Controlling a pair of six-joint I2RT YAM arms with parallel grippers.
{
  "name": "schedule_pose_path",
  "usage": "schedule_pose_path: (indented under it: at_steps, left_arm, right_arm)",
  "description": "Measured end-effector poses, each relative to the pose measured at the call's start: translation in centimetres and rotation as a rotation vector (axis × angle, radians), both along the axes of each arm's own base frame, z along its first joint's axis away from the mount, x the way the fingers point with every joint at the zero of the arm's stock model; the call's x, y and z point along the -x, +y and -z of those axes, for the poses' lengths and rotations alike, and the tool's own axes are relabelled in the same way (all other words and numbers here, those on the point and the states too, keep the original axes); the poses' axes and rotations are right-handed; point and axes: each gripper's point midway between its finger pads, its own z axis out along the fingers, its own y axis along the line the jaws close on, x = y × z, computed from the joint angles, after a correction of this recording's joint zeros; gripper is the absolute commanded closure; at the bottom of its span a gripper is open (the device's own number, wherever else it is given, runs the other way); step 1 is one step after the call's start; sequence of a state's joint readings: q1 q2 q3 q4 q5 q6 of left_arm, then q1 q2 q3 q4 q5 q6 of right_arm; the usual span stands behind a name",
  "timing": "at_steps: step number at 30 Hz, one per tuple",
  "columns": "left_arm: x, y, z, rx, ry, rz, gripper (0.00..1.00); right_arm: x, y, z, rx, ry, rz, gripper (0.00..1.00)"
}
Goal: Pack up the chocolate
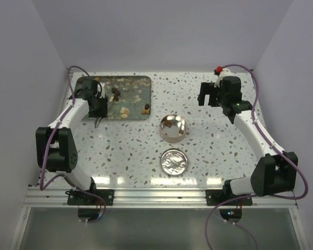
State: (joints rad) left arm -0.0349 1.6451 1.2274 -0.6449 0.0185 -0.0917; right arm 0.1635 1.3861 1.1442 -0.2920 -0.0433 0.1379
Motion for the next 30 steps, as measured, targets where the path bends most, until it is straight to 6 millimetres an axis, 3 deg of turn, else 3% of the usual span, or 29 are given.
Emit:
schedule_pose_path:
  at_steps: [8, 15, 21, 24, 30]
  left_arm:
    - [-0.6, -0.1, 0.4, 0.001, 0.006, 0.014, 0.54]
    - [-1.4, -0.2, 0.4, 0.002, 0.002, 0.033, 0.74]
    - [-1.5, -0.4, 0.1, 0.014, -0.007, 0.044, 0.79]
    - [-0.4, -0.7, -0.2, 0.026, -0.013, 0.050, 0.79]
    - [3.7, -1.0, -1.5, 0.052, -0.043, 0.056, 0.78]
  right_arm:
    - [0.0, 0.0, 0.0, 0.001, 0.000, 0.001, 0.02]
    - [-0.1, -0.1, -0.3, 0.002, -0.006, 0.004, 0.02]
    - [-0.2, -0.1, -0.6, 0.002, -0.012, 0.006, 0.02]
    - [-0.2, -0.1, -0.6, 0.002, -0.013, 0.006, 0.02]
    - [-0.2, -0.1, -0.5, 0.001, -0.011, 0.005, 0.02]
